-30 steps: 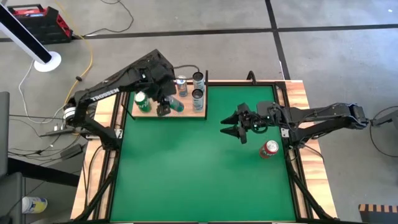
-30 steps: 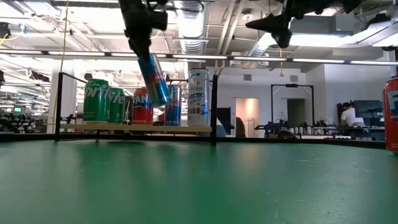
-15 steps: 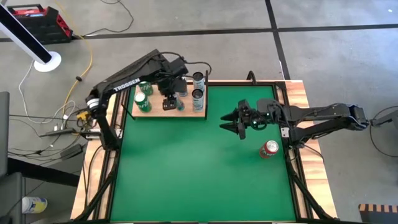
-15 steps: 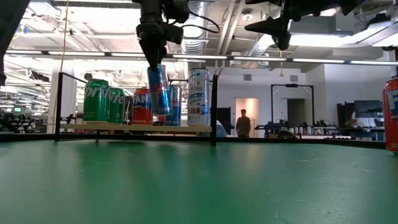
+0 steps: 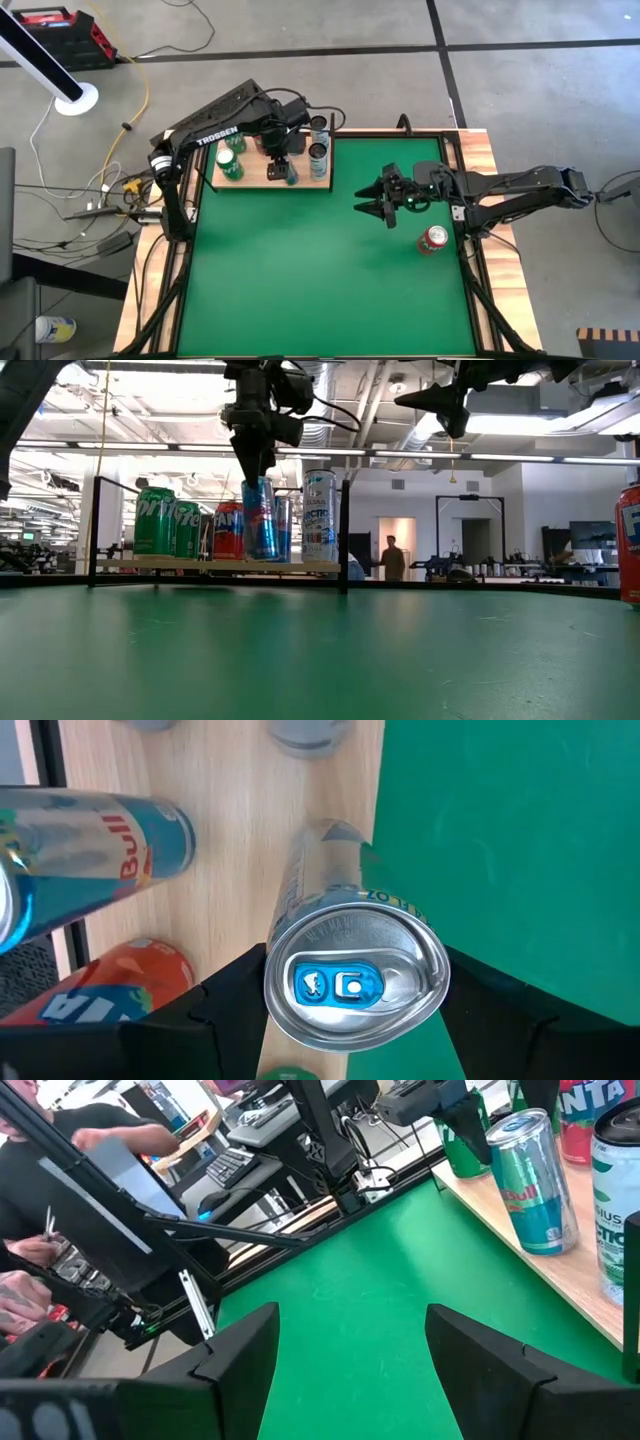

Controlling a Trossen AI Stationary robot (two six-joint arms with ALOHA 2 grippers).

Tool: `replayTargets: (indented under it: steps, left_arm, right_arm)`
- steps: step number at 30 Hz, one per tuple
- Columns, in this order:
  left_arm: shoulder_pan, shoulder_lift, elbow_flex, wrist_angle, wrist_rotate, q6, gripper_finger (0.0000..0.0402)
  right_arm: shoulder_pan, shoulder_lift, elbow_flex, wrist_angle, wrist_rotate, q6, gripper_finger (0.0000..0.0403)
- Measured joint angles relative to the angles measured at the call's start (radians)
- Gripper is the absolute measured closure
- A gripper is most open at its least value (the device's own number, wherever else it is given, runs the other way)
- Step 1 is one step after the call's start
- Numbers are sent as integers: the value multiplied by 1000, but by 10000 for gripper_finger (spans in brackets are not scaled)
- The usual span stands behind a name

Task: Place canned beverage on shelf
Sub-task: Put the blue soda can on the shelf aligned with the other blue soda can

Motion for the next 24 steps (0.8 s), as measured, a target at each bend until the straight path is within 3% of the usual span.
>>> replayTargets:
  steps: [5, 13, 24]
  left_arm:
    - [0, 5, 1, -6, -3, -1, 169]
    - [0, 8, 0, 33, -40, 6, 88]
    - [0, 8, 82, -12, -52, -6, 80]
  right_arm:
    - [0, 0, 0, -4, 0, -1, 128]
    - [0, 0, 0, -16, -2, -3, 128]
    - [0, 0, 0, -38, -4, -16, 128]
